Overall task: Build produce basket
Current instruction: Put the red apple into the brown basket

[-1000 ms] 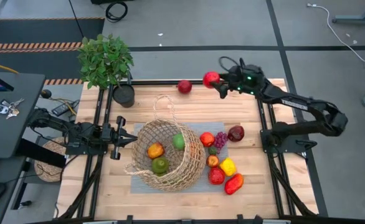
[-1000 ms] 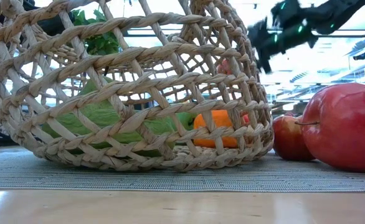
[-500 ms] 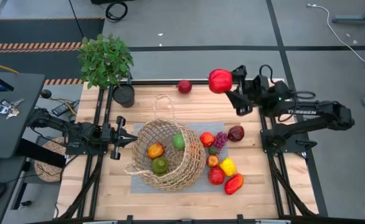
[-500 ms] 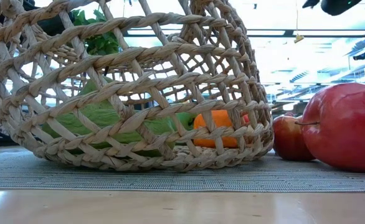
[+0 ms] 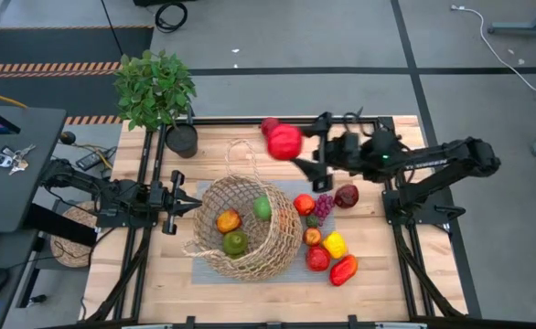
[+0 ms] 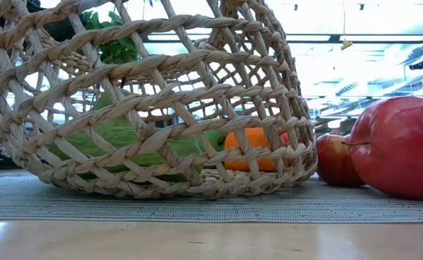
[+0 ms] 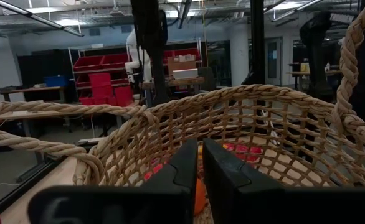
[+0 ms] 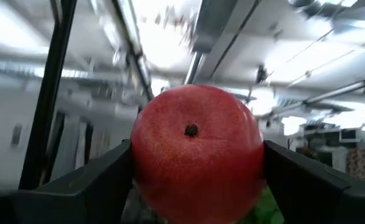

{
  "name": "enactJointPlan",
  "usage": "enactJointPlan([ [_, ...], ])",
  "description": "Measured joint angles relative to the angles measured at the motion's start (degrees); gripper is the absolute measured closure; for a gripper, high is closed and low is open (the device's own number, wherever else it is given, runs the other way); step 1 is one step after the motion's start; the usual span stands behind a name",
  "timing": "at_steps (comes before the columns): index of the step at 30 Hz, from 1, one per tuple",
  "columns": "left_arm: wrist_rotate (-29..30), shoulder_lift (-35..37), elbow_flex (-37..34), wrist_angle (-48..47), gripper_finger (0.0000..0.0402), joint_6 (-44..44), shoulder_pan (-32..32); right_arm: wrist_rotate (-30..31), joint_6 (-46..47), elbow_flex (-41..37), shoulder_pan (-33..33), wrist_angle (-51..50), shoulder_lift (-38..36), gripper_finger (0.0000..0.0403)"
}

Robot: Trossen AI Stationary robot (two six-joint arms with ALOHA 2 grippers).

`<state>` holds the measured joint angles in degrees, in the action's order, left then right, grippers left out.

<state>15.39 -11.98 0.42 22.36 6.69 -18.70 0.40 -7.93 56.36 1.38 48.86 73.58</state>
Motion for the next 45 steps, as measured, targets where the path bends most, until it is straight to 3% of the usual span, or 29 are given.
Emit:
enactJointPlan([
  [6,0.0,0.0,0.0,0.0,0.0371,0.0,0.0,4.1,-6.3,13.5,3.1,-17.2,7.1,0.0068],
  [16,0.0,0.0,0.0,0.0,0.0370,0.0,0.0,11.8,-25.0,27.8,9.9,-29.4,15.5,0.0066],
  [27,0.0,0.0,0.0,0.0,0.0365,0.0,0.0,12.0,-56.6,28.2,13.1,-46.6,15.5,0.0061],
  [40,0.0,0.0,0.0,0.0,0.0368,0.0,0.0,12.3,-68.6,25.9,17.4,-53.8,15.5,0.0060],
  [45,0.0,0.0,0.0,0.0,0.0367,0.0,0.0,16.3,-70.4,23.7,18.5,-53.8,15.5,0.0060],
])
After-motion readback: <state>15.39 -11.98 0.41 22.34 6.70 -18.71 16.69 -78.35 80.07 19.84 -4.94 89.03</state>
